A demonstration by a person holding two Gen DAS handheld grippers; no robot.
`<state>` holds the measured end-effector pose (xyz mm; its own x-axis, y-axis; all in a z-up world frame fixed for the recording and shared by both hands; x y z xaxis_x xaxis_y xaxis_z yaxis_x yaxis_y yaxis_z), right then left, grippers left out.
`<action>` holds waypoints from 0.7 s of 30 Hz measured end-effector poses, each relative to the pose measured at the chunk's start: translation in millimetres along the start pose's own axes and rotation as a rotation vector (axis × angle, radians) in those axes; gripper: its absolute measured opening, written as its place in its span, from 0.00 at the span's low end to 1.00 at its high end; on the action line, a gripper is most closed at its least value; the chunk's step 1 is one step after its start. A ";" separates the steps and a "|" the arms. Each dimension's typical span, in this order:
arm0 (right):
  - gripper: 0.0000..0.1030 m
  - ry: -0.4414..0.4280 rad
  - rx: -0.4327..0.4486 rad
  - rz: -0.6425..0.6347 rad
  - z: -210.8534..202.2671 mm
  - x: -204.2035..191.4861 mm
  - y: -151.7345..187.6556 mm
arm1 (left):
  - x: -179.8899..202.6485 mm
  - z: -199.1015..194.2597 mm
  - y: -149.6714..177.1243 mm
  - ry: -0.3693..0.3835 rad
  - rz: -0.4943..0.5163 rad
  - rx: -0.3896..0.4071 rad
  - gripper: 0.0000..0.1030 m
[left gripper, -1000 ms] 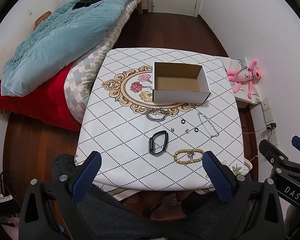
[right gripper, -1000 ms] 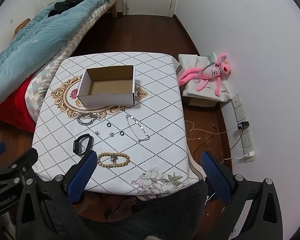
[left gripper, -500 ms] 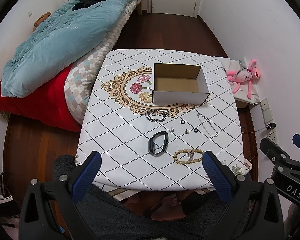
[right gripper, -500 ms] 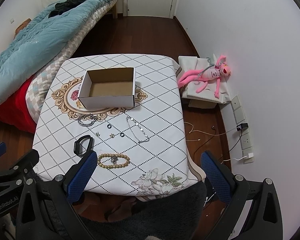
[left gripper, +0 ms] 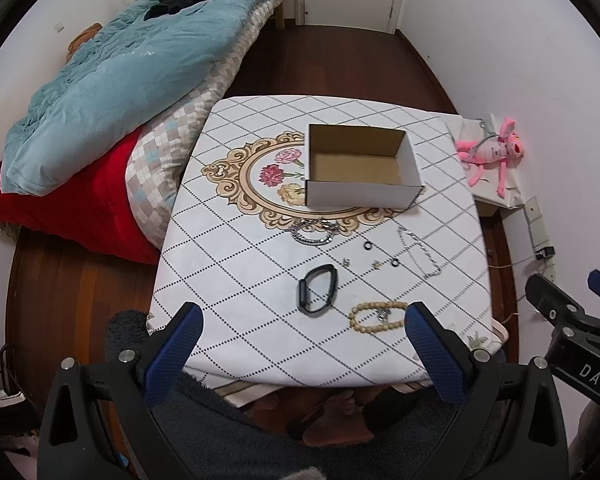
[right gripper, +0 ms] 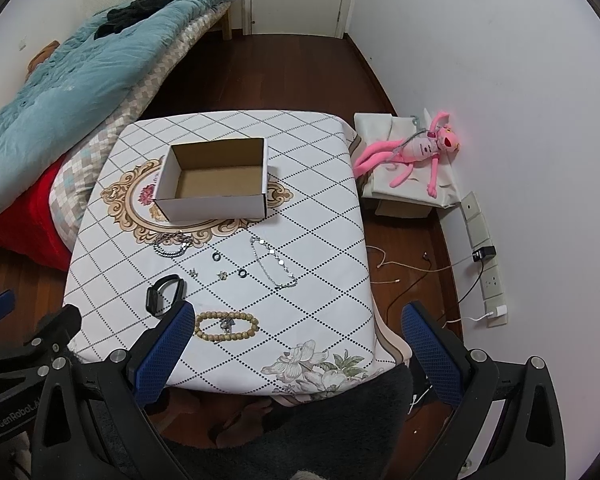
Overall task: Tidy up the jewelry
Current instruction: 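Grasp the black watch band with the left tool while the right tool grasps the wooden bead bracelet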
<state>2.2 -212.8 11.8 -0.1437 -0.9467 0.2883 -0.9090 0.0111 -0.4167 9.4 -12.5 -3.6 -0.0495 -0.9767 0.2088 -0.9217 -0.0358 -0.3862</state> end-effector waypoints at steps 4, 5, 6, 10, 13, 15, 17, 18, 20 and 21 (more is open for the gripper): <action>1.00 -0.002 -0.056 0.012 32.1 -4.3 0.5 | -11.0 28.0 -3.2 -0.057 0.002 -0.005 1.00; 1.00 -0.005 -0.069 0.013 40.3 -6.6 2.7 | -15.3 39.4 -4.6 -0.069 -0.002 -0.009 1.00; 1.00 -0.005 -0.089 0.015 51.9 -9.2 4.2 | -19.4 48.3 -4.8 -0.079 -0.004 -0.019 1.00; 1.00 -0.013 -0.173 0.010 99.9 -22.8 14.0 | -33.8 84.7 -2.2 -0.103 0.004 -0.056 1.00; 1.00 -0.016 -0.227 0.002 134.8 -35.4 24.7 | -43.4 118.4 2.9 -0.108 -0.005 -0.115 1.00; 0.98 -0.028 -0.271 -0.005 159.2 -46.2 31.5 | -46.9 136.1 6.3 -0.111 0.005 -0.144 1.00; 0.91 -0.031 -0.305 -0.018 177.4 -55.9 38.0 | -52.0 151.4 9.8 -0.111 0.007 -0.168 0.99; 0.90 -0.041 -0.321 -0.024 186.1 -61.8 41.3 | -54.1 156.9 10.9 -0.107 0.005 -0.178 0.99; 0.84 -0.046 -0.348 -0.032 198.9 -70.1 46.9 | -57.5 167.7 11.8 -0.088 -0.002 -0.196 0.95; 0.82 -0.059 -0.359 -0.034 206.2 -74.5 50.0 | -59.1 171.6 12.6 -0.075 -0.007 -0.203 0.92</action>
<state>48.1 -208.1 -208.3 -0.0980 -0.9652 0.2424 -0.9938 0.0820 -0.0753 66.7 8.5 -175.0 -0.0206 -0.9899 0.1405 -0.9808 -0.0073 -0.1949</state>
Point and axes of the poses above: each gripper's, at about its wrist camera, not at the fingertips, and z roughly the way its jaws point, x to its right, y to its underside, the point moved 1 cm from there along z, roughly the way its jaws point, and after that the axes turned 13 degrees about y, right-handed, at the moved point
